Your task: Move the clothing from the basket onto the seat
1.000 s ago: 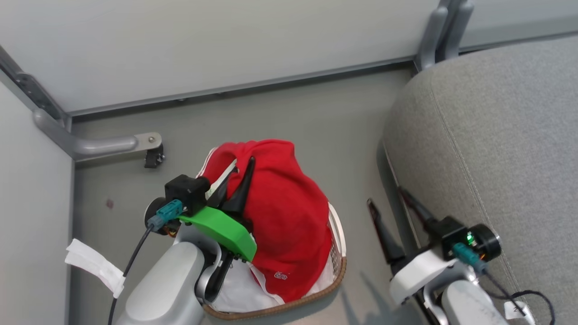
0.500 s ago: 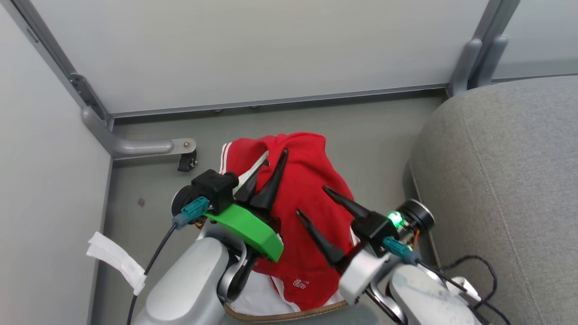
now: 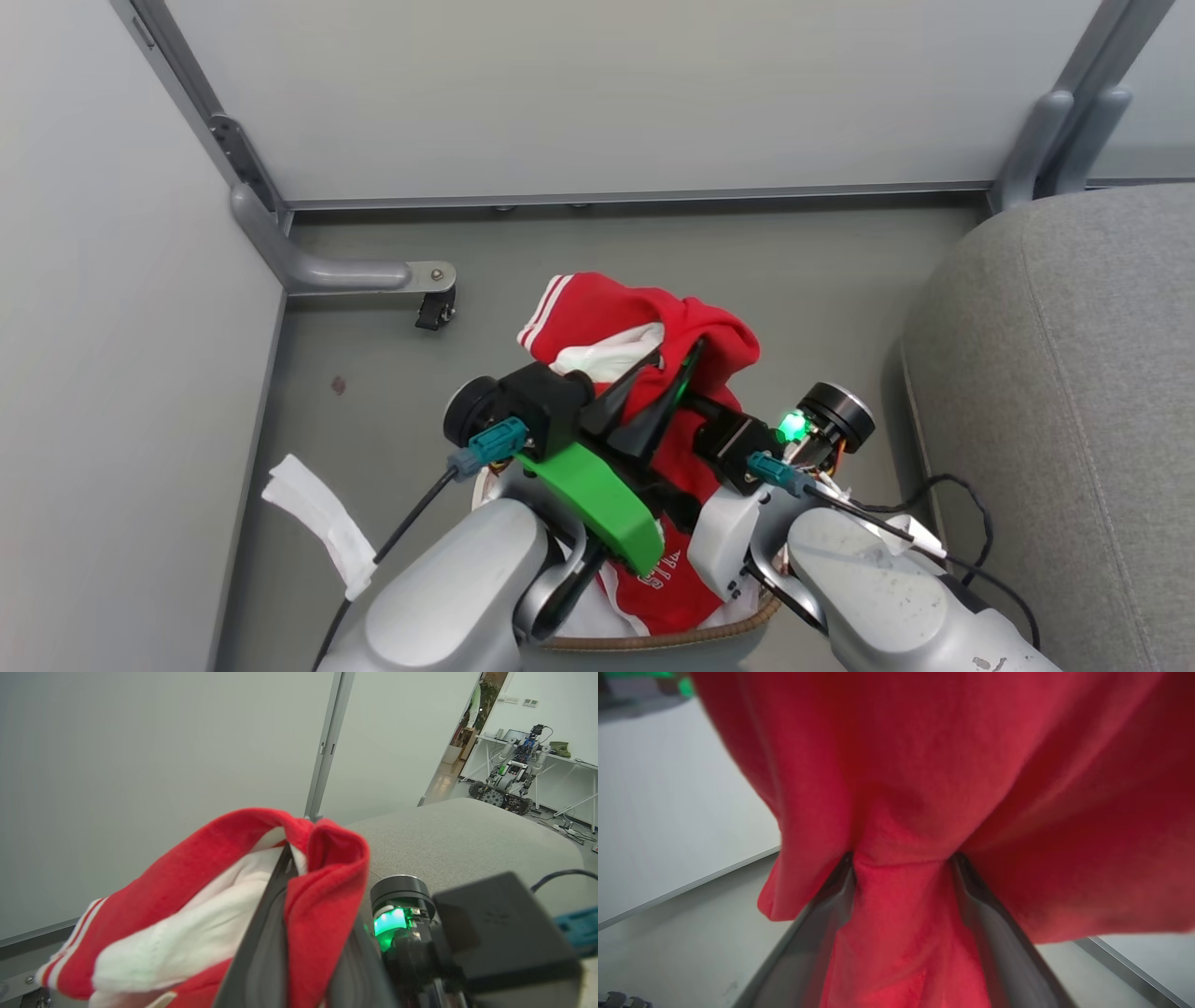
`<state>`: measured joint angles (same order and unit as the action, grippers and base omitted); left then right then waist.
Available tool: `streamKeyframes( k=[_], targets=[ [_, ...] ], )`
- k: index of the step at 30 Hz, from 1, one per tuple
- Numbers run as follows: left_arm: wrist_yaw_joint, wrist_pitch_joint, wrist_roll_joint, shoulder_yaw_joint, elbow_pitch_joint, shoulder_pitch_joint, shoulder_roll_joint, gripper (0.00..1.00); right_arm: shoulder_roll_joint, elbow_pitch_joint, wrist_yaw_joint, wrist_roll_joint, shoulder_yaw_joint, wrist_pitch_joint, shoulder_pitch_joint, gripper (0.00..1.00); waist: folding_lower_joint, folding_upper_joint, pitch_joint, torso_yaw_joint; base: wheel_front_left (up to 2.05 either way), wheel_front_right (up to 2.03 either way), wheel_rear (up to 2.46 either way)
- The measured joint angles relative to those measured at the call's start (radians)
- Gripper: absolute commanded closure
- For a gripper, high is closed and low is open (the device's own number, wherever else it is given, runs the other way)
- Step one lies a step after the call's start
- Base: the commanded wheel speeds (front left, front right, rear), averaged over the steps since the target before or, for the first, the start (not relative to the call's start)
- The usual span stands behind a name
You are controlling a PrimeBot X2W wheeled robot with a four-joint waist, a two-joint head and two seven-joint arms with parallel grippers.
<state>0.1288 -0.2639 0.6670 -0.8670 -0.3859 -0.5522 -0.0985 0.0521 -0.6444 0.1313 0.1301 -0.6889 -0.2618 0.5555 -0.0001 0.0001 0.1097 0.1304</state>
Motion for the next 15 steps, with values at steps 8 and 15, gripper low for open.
streamKeyframes(
  k=[8, 15],
  targets=[
    [0.0, 0.0, 0.022, -0.073, 0.021, -0.036, 0.019, 1.0, -0.002, -0.035, 0.0, 0.012, 0.025, 0.0, 0.0, 0.0, 0.0, 0.0, 0.015, 0.051, 0.0, 0.0, 0.0],
    [0.0, -0.001, 0.041, -0.097, 0.031, -0.055, 0.025, 1.0, -0.002, -0.035, 0.0, 0.027, 0.066, 0.0, -0.006, 1.0, 0.0, 0.0, 0.026, 0.088, 0.0, 0.0, 0.0]
  ],
)
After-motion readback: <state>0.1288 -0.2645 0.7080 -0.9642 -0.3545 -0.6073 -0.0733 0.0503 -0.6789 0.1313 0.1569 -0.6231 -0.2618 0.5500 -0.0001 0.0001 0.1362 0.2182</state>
